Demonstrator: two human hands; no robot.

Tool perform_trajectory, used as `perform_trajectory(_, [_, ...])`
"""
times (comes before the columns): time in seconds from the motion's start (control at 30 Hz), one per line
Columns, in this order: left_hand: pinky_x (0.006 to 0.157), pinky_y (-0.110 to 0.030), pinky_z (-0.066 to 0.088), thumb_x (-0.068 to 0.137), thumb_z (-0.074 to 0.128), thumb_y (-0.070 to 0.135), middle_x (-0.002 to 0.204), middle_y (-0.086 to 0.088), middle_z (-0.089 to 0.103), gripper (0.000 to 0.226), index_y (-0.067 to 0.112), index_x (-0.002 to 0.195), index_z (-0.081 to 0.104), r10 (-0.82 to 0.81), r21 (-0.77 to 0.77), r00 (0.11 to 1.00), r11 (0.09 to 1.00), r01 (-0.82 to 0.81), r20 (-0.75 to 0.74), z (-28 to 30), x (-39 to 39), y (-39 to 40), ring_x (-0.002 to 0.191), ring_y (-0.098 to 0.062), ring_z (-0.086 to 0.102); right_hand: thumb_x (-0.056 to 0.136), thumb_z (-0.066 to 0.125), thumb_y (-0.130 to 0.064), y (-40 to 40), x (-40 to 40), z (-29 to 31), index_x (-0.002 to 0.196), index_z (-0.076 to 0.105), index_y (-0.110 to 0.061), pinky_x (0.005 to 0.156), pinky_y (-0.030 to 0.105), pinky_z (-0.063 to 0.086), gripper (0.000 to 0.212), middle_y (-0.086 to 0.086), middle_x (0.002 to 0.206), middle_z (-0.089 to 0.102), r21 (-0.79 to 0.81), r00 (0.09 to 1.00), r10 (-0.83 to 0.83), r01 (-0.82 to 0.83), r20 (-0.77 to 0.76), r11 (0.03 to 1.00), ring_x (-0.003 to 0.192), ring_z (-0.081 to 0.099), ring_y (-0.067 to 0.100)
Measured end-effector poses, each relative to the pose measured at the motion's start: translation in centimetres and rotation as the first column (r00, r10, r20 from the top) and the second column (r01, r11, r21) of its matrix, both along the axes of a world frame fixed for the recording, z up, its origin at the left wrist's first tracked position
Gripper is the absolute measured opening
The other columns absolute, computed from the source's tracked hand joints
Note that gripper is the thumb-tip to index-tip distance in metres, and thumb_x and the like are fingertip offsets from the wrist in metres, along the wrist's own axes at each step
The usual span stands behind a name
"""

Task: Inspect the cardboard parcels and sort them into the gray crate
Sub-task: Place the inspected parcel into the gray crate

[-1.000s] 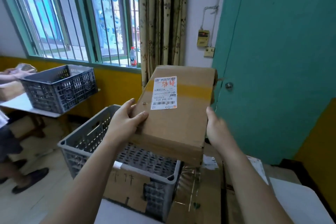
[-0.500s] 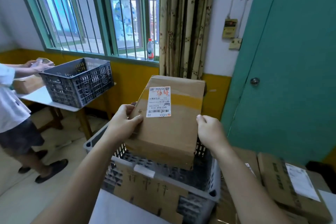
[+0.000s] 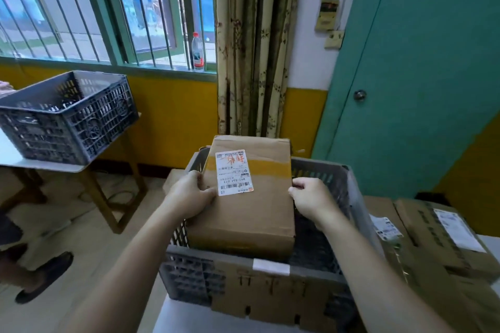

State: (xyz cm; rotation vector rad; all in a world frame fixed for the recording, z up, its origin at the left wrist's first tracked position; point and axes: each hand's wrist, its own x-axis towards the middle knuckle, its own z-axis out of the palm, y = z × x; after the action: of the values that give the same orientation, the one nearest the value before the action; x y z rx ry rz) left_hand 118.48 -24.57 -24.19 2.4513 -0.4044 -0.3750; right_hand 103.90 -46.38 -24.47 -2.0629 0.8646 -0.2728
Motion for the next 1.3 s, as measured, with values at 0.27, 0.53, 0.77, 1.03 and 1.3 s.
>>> perform_trajectory(0.27, [0.065, -0.031, 0.054, 0.082, 0.078, 0.045, 0.097, 0.004, 0.067, 0.038, 0.021, 0.105, 0.06, -0.022, 0.193, 0.999, 0.981, 0.028, -0.032, -4.7, 3.7, 0.3, 0.084, -0.012, 0.062, 0.093, 0.066, -0.014, 0.8, 3.3, -3.5, 0.077, 0.076, -0.019, 0.073, 0.038, 0.062, 0.019, 0.0, 0.084, 0.075, -0.006, 0.977, 0.044, -0.046, -0.207, 0.999, 0.079, 0.07, 0.022])
perform_trajectory(0.53, [0.077, -0.03, 0.056, 0.096, 0.067, 0.031, 0.118, -0.005, 0.07, 0.027, 0.014, 0.116, 0.063, -0.08, 0.403, 0.995, 0.91, 0.097, -0.058, -7.5, 5.5, -1.0, 0.106, -0.024, 0.068, 0.101, 0.048, 0.001, 0.5, 6.4, -6.9, 0.103, 0.064, -0.013, 0.06, 0.042, 0.065, 0.022, 0.01, 0.096, 0.068, 0.276, 0.924, 0.105, 0.001, -0.368, 0.961, 0.085, 0.072, 0.029])
perform_trajectory(0.77, [0.076, -0.034, 0.061, 0.094, 0.069, 0.025, 0.094, -0.001, 0.067, 0.019, 0.015, 0.109, 0.064, -0.033, 0.431, 0.997, 0.9, 0.061, -0.073, -10.3, 6.3, -1.8, 0.091, -0.023, 0.069, 0.102, 0.045, 0.002, 0.4, 7.7, -9.5, 0.124, 0.059, -0.009, 0.062, 0.042, 0.065, 0.028, 0.012, 0.115, 0.054, 0.397, 0.876, 0.174, 0.022, -0.451, 0.918, 0.085, 0.061, 0.027])
perform_trajectory(1.03, [0.085, -0.035, 0.061, 0.095, 0.066, 0.02, 0.113, -0.007, 0.069, 0.028, 0.013, 0.122, 0.063, -0.052, 0.454, 0.995, 0.887, 0.088, -0.09, -12.4, 6.6, -2.1, 0.103, -0.026, 0.069, 0.102, 0.043, 0.003, 0.6, 8.2, -11.6, 0.115, 0.053, -0.011, 0.07, 0.046, 0.065, 0.021, 0.013, 0.12, 0.049, 0.455, 0.856, 0.194, 0.053, -0.479, 0.889, 0.104, 0.058, 0.032])
perform_trajectory(1.3, [0.099, -0.039, 0.057, 0.098, 0.062, 0.022, 0.129, -0.007, 0.064, 0.037, 0.016, 0.135, 0.057, -0.175, 0.531, 0.968, 0.811, 0.247, -0.182, -13.2, 6.7, -2.4, 0.116, -0.027, 0.064, 0.103, 0.044, -0.004, 0.7, 8.5, -13.2, 0.125, 0.054, -0.011, 0.066, 0.038, 0.064, 0.025, 0.007, 0.103, 0.052, 0.456, 0.828, 0.233, 0.03, -0.51, 0.89, 0.09, 0.06, 0.023])
